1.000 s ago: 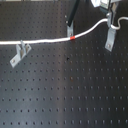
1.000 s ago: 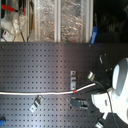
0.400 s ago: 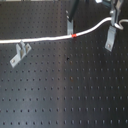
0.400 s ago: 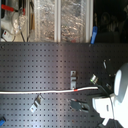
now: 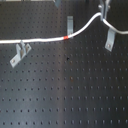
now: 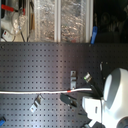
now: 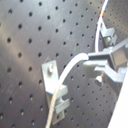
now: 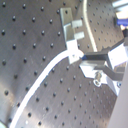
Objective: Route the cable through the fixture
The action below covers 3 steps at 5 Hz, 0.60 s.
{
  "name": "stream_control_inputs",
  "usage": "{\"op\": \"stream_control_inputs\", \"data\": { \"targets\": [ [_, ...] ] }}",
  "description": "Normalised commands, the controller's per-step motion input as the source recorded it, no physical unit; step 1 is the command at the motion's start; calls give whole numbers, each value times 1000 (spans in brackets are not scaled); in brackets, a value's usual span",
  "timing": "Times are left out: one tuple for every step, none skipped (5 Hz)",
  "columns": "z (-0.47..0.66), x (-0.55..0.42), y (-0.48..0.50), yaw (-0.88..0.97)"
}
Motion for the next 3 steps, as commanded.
{"op": "stream_control_inputs", "data": {
  "targets": [
    [1, -16, -171, 3],
    [12, -167, -160, 0],
    [5, -169, -430, -89]
  ]
}}
